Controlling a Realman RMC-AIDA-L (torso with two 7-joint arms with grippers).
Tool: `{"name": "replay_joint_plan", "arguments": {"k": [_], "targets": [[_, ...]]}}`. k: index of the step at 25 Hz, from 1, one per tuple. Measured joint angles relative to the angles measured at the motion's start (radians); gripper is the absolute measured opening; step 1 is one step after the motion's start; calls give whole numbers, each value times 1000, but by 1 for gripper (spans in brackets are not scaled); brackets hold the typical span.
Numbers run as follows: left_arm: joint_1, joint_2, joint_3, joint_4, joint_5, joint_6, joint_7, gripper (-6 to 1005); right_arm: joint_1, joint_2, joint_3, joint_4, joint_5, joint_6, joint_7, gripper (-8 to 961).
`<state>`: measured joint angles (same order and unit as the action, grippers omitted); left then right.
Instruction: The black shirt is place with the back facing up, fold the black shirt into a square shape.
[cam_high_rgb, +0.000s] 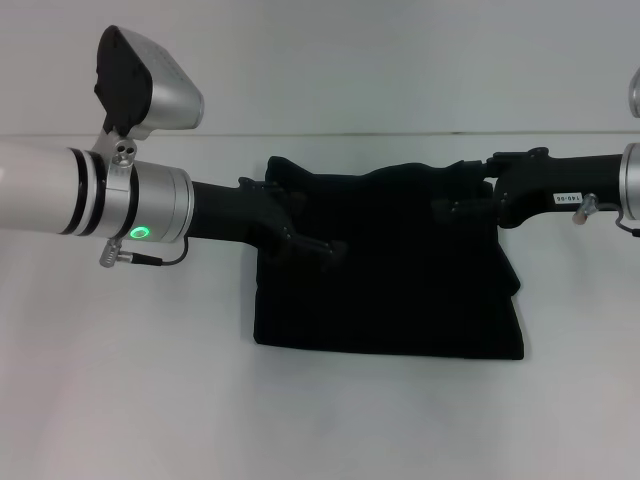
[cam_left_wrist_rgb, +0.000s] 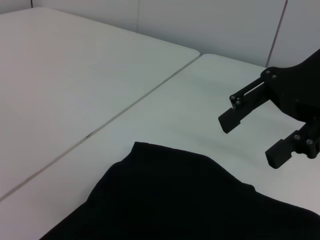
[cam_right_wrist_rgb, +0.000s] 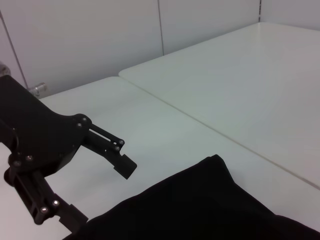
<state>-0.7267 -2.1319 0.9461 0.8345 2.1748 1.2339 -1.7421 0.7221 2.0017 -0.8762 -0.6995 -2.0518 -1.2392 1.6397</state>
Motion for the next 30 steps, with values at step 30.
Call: {"name": "replay_joint_plan", "arguments": {"k": [30], "targets": [[17,0,0,2,4,-31,4,968,-21,12,-4,10,-64,31,-128,916]]}}
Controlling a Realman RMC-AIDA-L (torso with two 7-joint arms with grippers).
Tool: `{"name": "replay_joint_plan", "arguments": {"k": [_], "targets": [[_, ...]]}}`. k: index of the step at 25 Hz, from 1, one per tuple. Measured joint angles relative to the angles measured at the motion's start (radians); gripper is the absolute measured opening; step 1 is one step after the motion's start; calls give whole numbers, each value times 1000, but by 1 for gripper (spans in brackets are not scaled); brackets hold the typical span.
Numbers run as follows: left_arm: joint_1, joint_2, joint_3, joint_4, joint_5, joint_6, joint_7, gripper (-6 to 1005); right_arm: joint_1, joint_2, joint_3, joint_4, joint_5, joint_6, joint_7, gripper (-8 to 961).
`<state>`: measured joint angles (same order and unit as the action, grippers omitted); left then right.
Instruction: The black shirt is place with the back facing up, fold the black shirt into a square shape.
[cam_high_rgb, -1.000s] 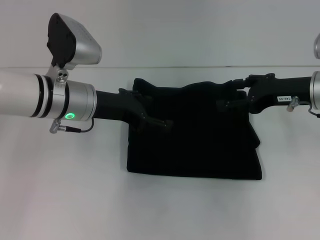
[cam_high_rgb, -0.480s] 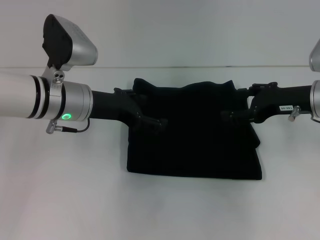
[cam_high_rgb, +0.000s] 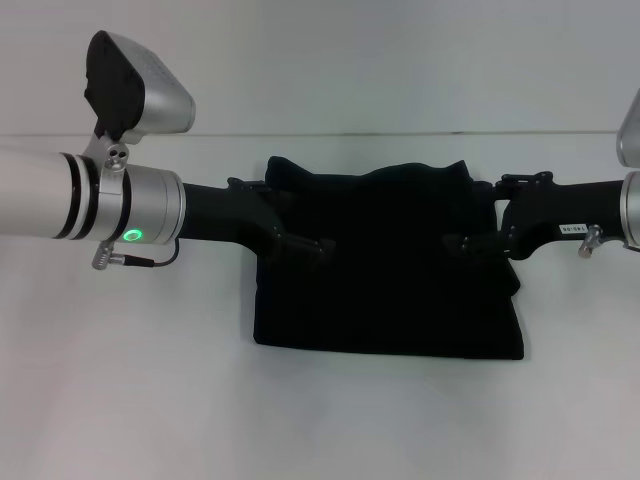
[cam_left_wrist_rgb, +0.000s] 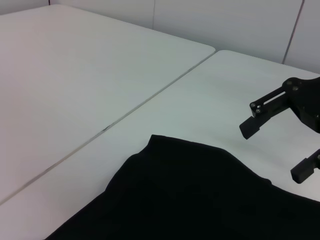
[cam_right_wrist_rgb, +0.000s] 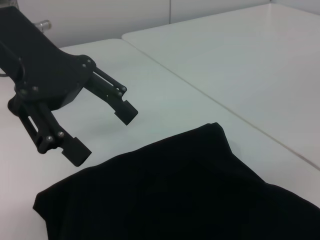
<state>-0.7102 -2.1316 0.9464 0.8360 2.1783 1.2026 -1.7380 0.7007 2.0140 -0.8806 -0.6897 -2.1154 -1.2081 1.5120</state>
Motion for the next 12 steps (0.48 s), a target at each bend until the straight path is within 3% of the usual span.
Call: {"name": "replay_joint_plan", "arguments": {"k": [12], "targets": [[0,-1,0,0,0,0,-2,969,-8,3,7,-6,0,-3,-2,909]]}}
